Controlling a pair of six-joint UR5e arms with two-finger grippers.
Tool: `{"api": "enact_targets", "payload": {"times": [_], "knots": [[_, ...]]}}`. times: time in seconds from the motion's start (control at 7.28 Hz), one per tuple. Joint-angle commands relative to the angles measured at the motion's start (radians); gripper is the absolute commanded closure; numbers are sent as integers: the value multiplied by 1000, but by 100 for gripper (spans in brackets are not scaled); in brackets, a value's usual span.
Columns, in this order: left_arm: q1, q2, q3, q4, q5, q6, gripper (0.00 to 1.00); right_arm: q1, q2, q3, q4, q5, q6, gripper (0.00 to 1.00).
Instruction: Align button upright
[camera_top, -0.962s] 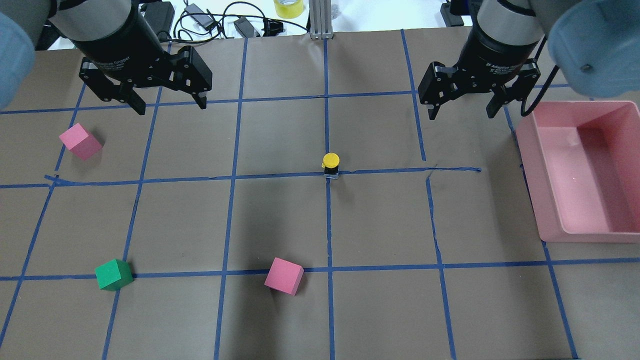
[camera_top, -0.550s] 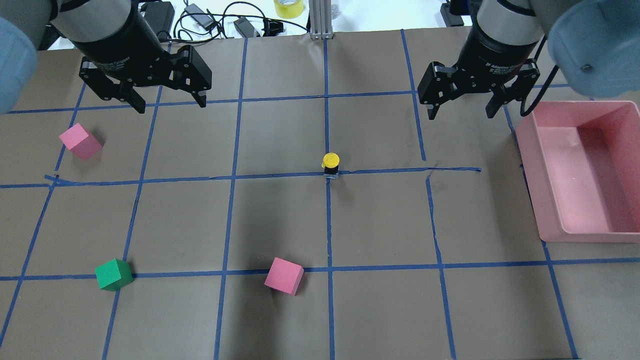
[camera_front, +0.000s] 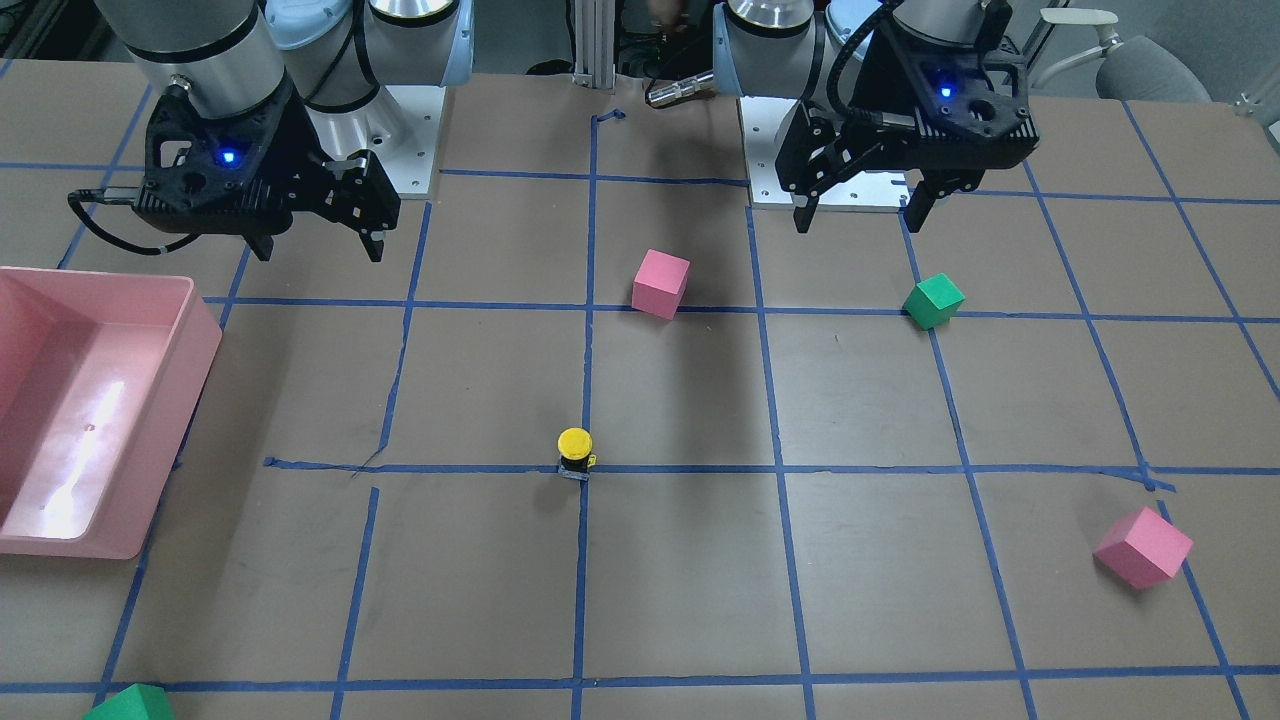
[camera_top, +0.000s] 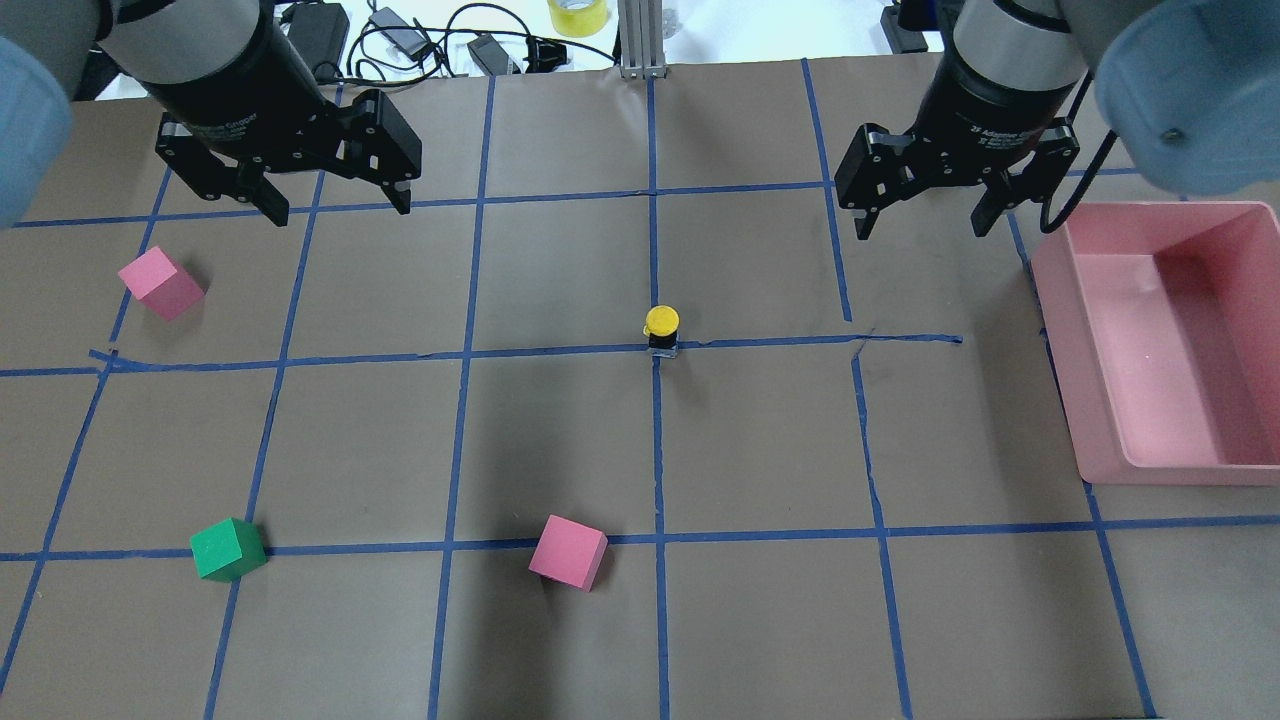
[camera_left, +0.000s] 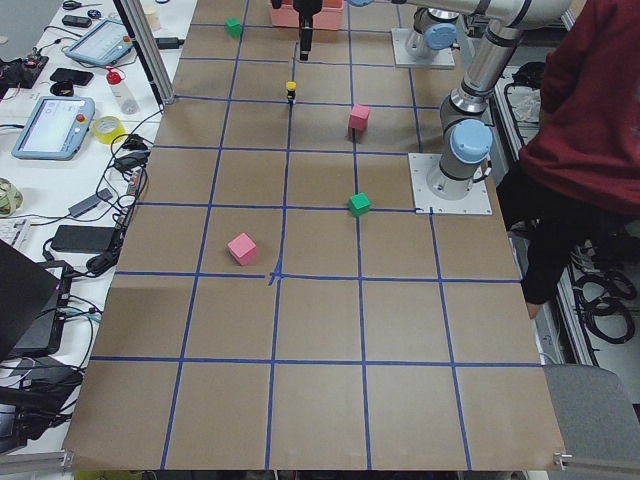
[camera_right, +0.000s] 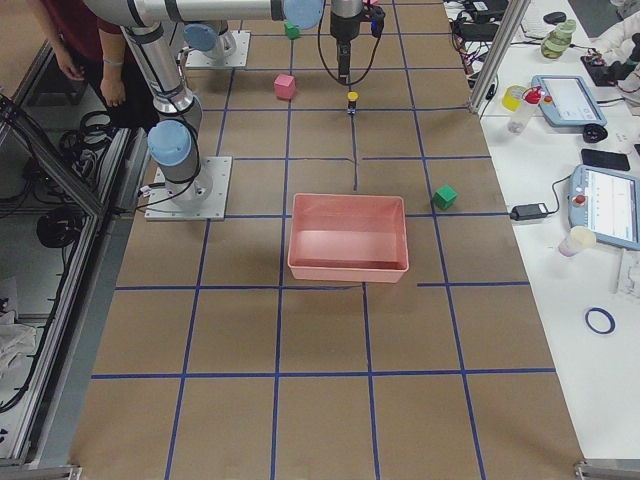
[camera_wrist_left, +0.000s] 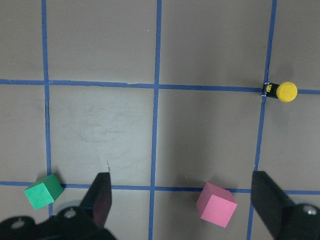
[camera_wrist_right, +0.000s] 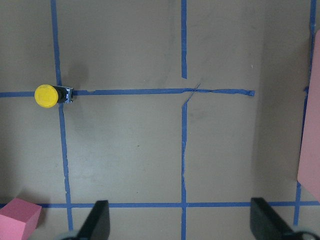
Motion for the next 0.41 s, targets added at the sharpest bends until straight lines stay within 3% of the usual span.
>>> {"api": "enact_targets", "payload": {"times": [0.0, 0.27], "knots": [[1, 0, 0, 0, 0, 0, 0, 1, 0, 1, -1, 2, 0, 0], [1, 0, 0, 0, 0, 0, 0, 3, 3, 1, 1, 2, 0, 0]]}}
